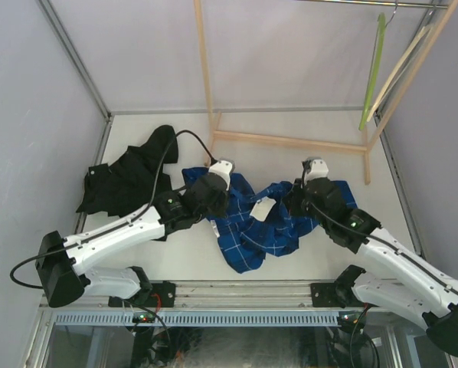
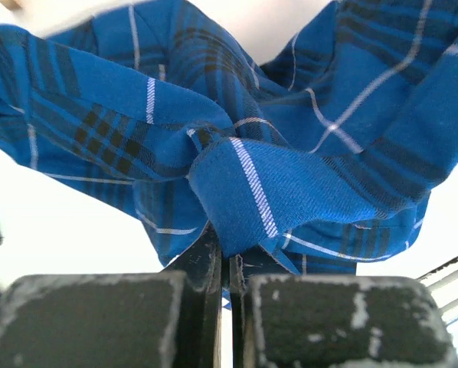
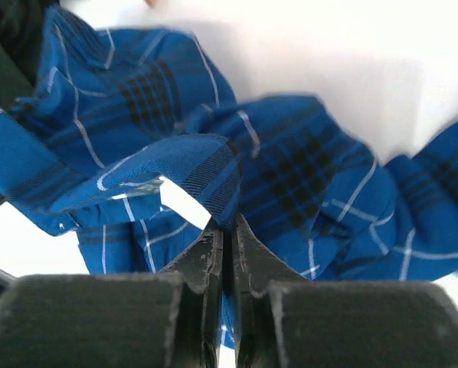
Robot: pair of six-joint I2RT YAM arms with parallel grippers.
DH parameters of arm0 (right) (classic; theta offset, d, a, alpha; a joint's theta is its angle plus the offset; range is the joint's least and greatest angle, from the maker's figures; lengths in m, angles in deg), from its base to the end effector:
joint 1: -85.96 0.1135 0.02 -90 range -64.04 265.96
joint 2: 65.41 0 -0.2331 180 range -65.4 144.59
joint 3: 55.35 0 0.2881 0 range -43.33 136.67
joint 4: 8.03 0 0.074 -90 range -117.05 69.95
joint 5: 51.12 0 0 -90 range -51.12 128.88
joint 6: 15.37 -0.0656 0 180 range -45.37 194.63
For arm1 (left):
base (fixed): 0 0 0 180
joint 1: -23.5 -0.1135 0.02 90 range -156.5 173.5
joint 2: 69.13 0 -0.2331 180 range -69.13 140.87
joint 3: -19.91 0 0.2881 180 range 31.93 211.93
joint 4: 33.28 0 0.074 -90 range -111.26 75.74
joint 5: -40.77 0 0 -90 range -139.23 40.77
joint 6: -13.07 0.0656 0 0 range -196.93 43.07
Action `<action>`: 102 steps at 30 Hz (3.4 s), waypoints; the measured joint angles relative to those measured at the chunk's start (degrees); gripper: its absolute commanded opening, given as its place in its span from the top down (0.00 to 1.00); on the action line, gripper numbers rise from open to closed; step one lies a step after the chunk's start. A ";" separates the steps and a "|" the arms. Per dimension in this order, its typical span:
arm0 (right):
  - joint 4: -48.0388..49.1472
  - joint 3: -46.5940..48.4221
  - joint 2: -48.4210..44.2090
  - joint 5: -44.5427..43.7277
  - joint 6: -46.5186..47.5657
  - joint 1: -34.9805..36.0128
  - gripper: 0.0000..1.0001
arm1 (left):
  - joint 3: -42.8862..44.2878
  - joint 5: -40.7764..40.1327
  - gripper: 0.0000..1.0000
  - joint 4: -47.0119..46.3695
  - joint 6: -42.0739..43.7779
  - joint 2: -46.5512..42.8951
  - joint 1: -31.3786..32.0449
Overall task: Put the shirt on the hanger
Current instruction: Adjust the shirt at the center of the board.
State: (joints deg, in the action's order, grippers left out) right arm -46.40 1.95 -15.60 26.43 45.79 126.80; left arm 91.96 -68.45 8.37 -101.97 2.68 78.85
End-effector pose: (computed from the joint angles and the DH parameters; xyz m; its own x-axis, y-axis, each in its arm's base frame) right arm 0.2163 0.1683 0.2583 -0.5806 0.1207 -0.8052 -0.2495 0.9150 0.3171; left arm 0.2095 -0.2652 0.2462 -0.6101 0.1798 -0.7717 0.4174 0.9007 -0.1202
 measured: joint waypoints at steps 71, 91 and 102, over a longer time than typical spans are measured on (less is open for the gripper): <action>-16.02 10.19 0.92 -3.50 -11.08 5.42 1.00 | 14.01 7.13 1.00 21.86 -6.16 3.06 -0.13; 3.96 5.05 24.79 8.92 -1.49 -11.72 0.52 | 15.21 12.26 0.61 11.32 1.68 24.06 -14.01; 3.58 -2.21 6.47 8.55 -0.57 -11.85 0.29 | 14.43 13.73 0.33 9.94 2.21 20.37 -14.25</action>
State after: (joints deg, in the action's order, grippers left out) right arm -42.82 -0.26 -9.13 34.98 45.22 114.95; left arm 106.39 -54.73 18.32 -99.76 23.05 64.60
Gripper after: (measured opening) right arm 0.642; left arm 0.621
